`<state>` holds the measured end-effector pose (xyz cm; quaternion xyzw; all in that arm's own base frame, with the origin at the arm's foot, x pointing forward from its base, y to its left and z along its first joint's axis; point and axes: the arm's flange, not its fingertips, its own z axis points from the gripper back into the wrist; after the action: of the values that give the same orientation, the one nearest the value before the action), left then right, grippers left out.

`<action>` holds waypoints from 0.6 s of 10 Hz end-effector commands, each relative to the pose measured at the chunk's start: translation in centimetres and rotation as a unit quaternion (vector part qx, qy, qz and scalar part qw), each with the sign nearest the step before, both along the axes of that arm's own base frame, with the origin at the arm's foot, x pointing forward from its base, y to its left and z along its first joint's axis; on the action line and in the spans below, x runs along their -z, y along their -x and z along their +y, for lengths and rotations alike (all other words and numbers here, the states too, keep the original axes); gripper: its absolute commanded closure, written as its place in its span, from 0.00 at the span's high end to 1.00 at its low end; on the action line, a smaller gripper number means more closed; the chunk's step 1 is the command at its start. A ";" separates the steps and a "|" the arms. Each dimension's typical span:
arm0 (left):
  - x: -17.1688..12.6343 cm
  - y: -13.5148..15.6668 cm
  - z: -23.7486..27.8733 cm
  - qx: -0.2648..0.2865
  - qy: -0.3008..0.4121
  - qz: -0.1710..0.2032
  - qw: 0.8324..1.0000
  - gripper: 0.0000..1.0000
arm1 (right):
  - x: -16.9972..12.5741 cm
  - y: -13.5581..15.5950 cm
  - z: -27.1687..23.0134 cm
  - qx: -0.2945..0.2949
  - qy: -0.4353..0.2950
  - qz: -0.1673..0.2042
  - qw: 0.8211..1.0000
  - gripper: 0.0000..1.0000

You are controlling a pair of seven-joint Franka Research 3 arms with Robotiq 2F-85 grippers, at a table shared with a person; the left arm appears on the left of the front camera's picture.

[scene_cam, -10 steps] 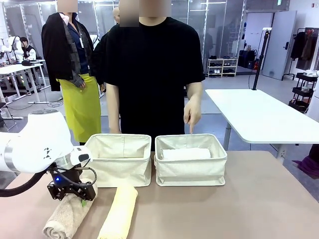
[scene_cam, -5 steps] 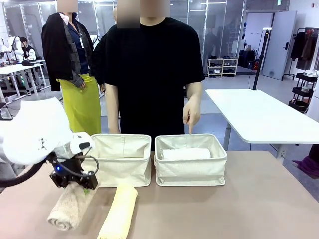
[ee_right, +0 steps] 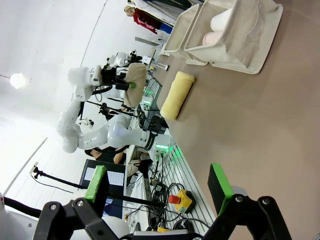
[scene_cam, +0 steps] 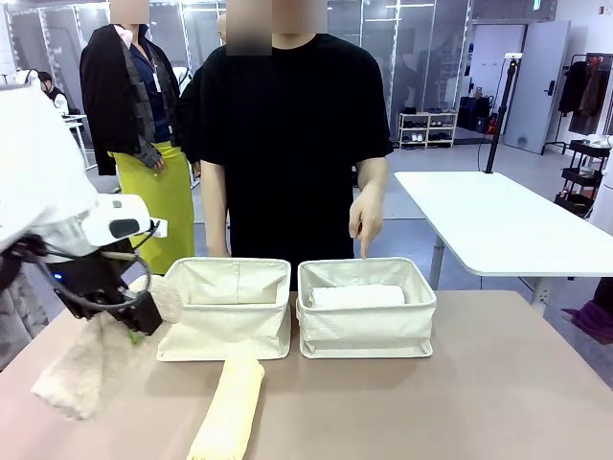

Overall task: Divide the towels into two baskets.
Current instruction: Pick up one hotel-folded towel from the bottom of the table and place it in the Fabric basket indicated by the person.

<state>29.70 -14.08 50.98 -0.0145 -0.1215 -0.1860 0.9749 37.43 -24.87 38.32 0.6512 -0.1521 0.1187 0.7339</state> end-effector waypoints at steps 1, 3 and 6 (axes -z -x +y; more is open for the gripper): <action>1.7 4.1 2.0 0.067 -0.003 -0.009 0.998 0.21 | -0.2 0.2 0.2 0.002 -0.001 -0.003 1.000 1.00; 0.0 0.0 0.0 0.000 0.000 0.000 1.000 0.21 | -0.2 0.2 0.2 0.002 -0.001 -0.003 1.000 1.00; 0.0 0.0 0.0 0.000 0.000 0.000 1.000 0.21 | -0.2 0.2 0.2 0.002 -0.001 -0.003 1.000 1.00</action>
<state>29.67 -13.86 50.50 -0.0149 -0.1073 -0.1940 0.9750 37.44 -24.87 38.31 0.6513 -0.1520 0.1188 0.7339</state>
